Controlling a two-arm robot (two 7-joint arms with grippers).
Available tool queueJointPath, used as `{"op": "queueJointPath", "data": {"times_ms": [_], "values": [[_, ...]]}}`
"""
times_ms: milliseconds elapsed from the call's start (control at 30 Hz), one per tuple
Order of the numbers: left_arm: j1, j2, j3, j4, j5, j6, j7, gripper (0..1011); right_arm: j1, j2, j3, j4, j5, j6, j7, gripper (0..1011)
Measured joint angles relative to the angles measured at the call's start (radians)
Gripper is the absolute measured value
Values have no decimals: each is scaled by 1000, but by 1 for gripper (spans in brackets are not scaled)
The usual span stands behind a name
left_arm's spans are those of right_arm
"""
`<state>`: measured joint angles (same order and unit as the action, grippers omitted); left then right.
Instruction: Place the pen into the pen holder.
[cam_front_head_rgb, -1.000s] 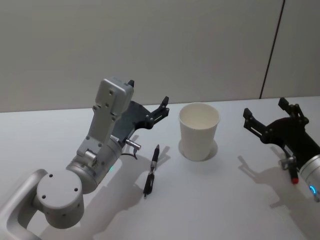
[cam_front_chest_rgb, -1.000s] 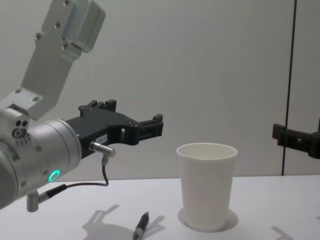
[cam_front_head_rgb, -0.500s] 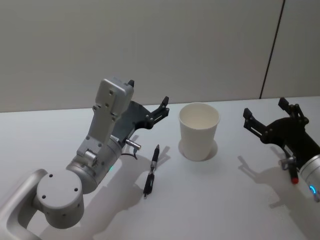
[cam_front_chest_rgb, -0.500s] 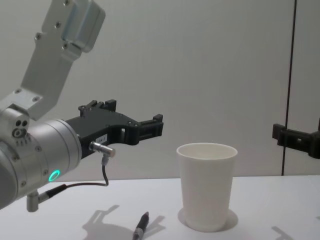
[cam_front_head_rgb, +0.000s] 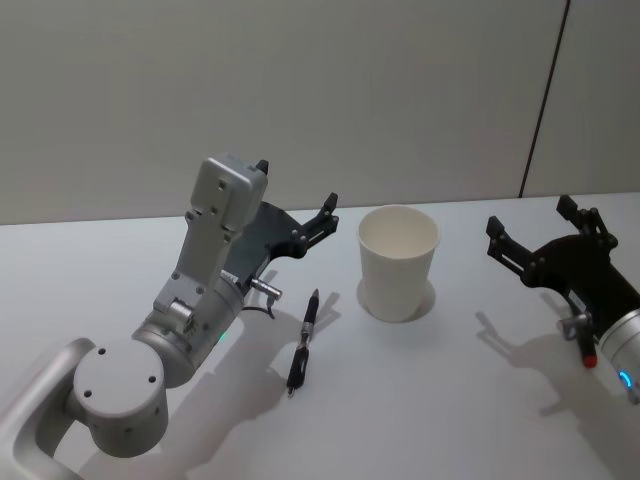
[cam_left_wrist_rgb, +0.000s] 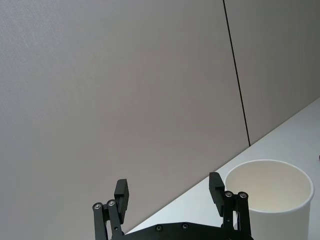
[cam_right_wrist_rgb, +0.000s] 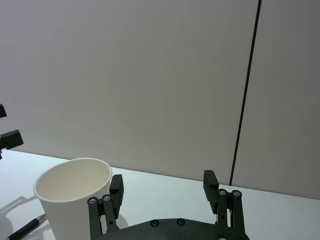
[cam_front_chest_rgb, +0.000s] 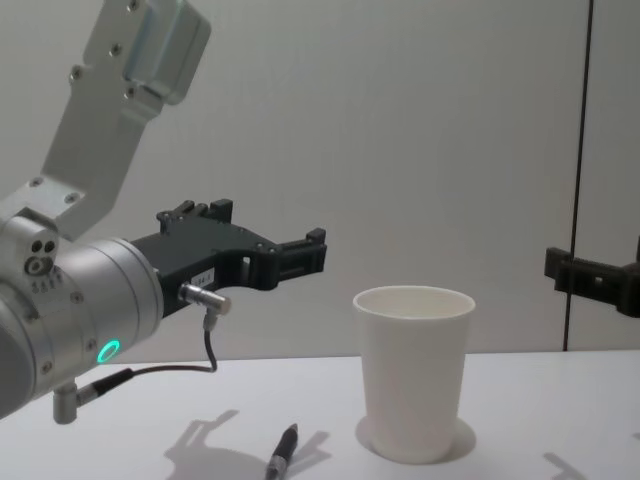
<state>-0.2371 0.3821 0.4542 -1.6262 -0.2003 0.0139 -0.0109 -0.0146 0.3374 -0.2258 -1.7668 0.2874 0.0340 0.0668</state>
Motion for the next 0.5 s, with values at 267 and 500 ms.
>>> {"op": "queueJointPath", "data": {"times_ms": [267, 500], "values": [[0, 0, 0, 0, 0, 0, 0, 1001, 0, 0, 0, 0, 0, 0, 0, 1001], [0, 0, 0, 0, 0, 0, 0, 1001, 0, 0, 0, 0, 0, 0, 0, 1001]]}}
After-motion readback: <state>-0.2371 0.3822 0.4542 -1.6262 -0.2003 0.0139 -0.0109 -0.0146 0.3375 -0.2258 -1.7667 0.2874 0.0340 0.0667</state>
